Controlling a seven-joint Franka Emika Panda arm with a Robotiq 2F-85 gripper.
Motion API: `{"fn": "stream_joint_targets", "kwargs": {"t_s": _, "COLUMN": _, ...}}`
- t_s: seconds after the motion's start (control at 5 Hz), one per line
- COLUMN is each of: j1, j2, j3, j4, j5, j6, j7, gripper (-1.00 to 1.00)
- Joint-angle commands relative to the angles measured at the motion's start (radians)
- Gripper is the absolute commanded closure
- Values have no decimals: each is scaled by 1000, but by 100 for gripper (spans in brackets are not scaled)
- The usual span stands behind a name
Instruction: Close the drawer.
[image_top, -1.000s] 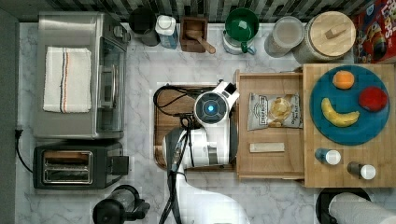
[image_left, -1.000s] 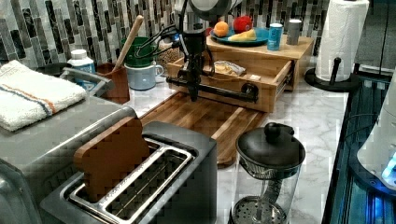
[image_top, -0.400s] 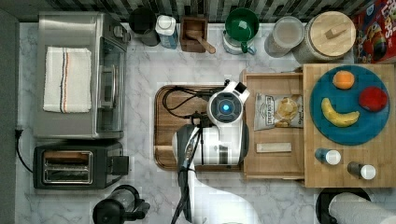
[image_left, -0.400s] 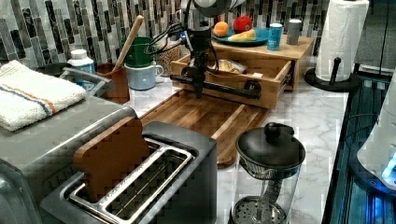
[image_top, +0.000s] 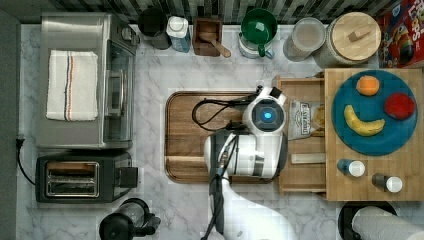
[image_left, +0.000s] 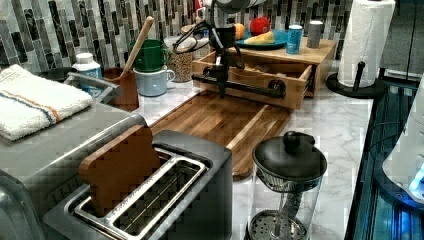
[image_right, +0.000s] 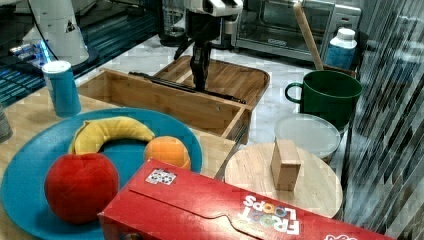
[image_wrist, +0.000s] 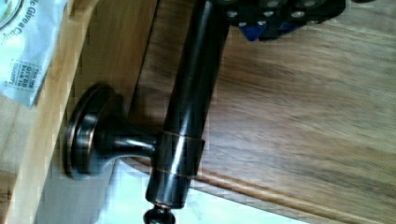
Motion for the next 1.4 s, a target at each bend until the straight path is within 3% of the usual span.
{"fn": "stream_joint_targets", "kwargs": {"t_s": 0.2, "j1": -226, "j2": 92, "j3": -142, "j4": 223, "j5": 27, "j6": -13, "j7": -246, "gripper": 100}}
{"fn": "stream_joint_targets", "kwargs": {"t_s": 0.6, "j1": -284, "j2": 156, "j3": -157, "j4": 319, "j5": 30, "j6": -29, "j7": -325, "gripper": 100}}
{"fn": "stream_joint_targets", "kwargs": {"t_s": 1.4, "j1": -281, "j2": 134, "j3": -152, "j4": 293, "j5": 0, "j6": -24, "j7": -258, "gripper": 100}}
